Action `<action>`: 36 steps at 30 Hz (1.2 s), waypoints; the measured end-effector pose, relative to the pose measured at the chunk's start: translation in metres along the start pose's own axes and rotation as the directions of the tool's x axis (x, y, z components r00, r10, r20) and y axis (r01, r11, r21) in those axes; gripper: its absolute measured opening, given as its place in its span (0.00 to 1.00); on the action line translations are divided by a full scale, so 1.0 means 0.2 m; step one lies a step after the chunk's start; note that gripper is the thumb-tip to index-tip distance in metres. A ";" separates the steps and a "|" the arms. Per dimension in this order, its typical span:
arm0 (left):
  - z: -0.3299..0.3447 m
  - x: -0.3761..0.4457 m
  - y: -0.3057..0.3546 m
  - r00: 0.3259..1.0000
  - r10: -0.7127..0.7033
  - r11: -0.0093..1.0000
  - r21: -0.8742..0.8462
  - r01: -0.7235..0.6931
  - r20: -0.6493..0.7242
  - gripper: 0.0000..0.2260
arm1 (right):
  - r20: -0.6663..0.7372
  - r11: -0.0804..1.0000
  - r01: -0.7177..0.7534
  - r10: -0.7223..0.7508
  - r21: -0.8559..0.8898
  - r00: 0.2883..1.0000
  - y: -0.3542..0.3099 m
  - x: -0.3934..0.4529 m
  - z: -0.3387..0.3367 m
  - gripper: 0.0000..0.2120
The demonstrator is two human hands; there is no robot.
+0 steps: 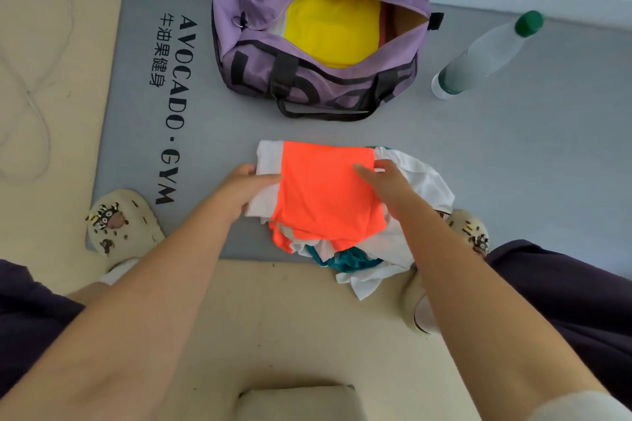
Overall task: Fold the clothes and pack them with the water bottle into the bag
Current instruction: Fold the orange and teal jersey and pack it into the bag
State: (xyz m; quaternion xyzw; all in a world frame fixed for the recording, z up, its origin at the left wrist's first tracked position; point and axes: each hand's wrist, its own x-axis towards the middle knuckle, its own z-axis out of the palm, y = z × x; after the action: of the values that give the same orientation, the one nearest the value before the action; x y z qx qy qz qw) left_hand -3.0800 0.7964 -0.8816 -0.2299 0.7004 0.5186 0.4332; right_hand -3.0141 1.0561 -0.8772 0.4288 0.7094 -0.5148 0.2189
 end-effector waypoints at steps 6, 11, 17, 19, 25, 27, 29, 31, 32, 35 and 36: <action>0.02 0.04 -0.20 0.995 -0.002 0.999 0.047 0.007 -0.104 0.16 | -0.005 0.985 -0.005 0.004 -0.173 1.000 0.11 0.03 0.04 0.36; 0.02 0.03 -0.21 0.986 0.006 0.999 0.042 0.001 -0.164 0.13 | -0.049 0.976 0.083 -0.094 -0.203 0.994 0.11 0.02 0.06 0.20; 0.01 0.00 -0.19 0.972 0.085 0.988 0.147 -0.053 -0.219 0.07 | -0.320 0.911 0.197 -0.321 -0.362 0.891 0.13 -0.07 0.09 0.20; 0.01 0.00 -0.18 0.976 0.097 0.990 0.119 -0.075 -0.197 0.07 | -0.311 0.934 0.174 -0.273 -0.312 0.910 0.12 -0.08 0.11 0.18; 0.02 0.00 -0.18 0.992 0.045 0.979 0.202 -0.021 -0.115 0.12 | -0.248 0.977 -0.041 -0.013 -0.211 0.969 0.02 -0.03 0.14 0.25; 0.01 0.00 -0.14 0.976 0.094 0.941 0.337 -0.021 -0.199 0.18 | -0.204 0.982 -0.024 -0.015 -0.185 0.979 0.00 -0.03 0.14 0.25; 0.01 -0.01 -0.06 0.929 0.235 0.869 0.490 -0.069 -0.285 0.26 | -0.136 0.986 0.097 -0.115 -0.133 0.984 -0.03 -0.05 0.12 0.19; 0.04 -0.04 0.09 0.856 0.474 0.786 0.537 -0.306 -0.205 0.23 | 0.024 0.967 0.247 -0.246 -0.054 0.969 -0.07 -0.10 0.06 0.15; 0.07 -0.07 0.17 0.805 0.585 0.721 0.516 -0.461 -0.098 0.19 | 0.135 0.953 0.301 -0.296 -0.020 0.946 -0.10 -0.13 0.03 0.12; 0.17 -0.21 0.43 0.695 0.648 0.601 0.352 -0.718 0.312 0.13 | 0.514 0.927 0.373 -0.338 0.038 0.789 -0.23 -0.23 -0.06 0.11; 0.20 -0.25 0.50 0.686 0.577 0.636 0.283 -0.718 0.444 0.13 | 0.622 0.929 0.368 -0.308 0.034 0.720 -0.28 -0.27 -0.10 0.11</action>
State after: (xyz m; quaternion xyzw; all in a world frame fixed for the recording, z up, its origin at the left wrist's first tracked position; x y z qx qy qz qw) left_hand -3.1154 0.8630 -0.7904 0.2283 0.7547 0.4992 0.3593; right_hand -3.0303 1.0476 -0.7988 0.0896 0.6875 -0.6241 0.3603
